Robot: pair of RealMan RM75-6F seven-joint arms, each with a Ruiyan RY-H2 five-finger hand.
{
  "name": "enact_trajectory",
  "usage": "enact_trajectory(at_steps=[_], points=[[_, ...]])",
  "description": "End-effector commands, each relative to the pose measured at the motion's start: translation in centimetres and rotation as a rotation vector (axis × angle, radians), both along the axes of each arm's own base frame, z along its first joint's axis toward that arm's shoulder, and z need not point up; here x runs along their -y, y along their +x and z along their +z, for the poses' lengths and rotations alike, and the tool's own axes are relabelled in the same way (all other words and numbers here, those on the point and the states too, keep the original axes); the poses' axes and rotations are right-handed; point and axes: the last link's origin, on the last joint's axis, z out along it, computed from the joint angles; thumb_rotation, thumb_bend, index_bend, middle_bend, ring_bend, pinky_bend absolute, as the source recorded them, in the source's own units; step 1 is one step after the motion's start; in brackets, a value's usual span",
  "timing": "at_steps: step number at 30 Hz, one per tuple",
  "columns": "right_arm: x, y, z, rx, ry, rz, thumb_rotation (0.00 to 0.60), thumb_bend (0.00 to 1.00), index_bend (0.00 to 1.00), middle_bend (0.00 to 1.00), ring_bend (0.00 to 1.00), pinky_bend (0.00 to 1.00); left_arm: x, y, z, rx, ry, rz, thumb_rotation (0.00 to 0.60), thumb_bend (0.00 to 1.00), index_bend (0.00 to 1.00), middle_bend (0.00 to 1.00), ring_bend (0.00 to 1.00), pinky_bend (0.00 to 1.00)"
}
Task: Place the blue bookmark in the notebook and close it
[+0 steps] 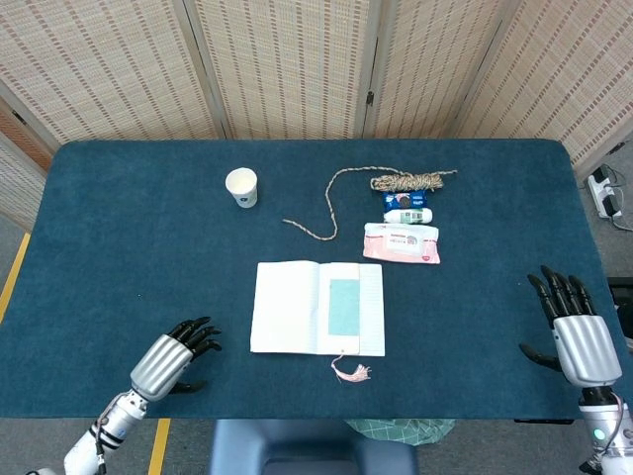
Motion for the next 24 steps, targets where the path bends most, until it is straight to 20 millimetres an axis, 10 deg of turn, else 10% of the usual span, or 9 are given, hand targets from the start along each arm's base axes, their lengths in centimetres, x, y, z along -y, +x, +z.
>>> enact_trajectory(at_steps=[1, 24], points=[[0.0, 0.0, 0.0, 0.000, 0.000, 0.000, 0.600, 0.04, 0.00, 0.00, 0.00, 0.00, -0.7, 0.7, -1.2, -0.011, -0.018, -0.040, 0.600, 0.16, 0.40, 0.28, 0.15, 0.25], [0.7, -0.7, 0.4, 0.027, 0.043, -0.055, 0.600, 0.05, 0.00, 0.00, 0.00, 0.00, -4.8, 4.8, -6.1, 0.126, -0.057, -0.076, 0.600, 0.19, 0.45, 0.33, 0.19, 0.29]])
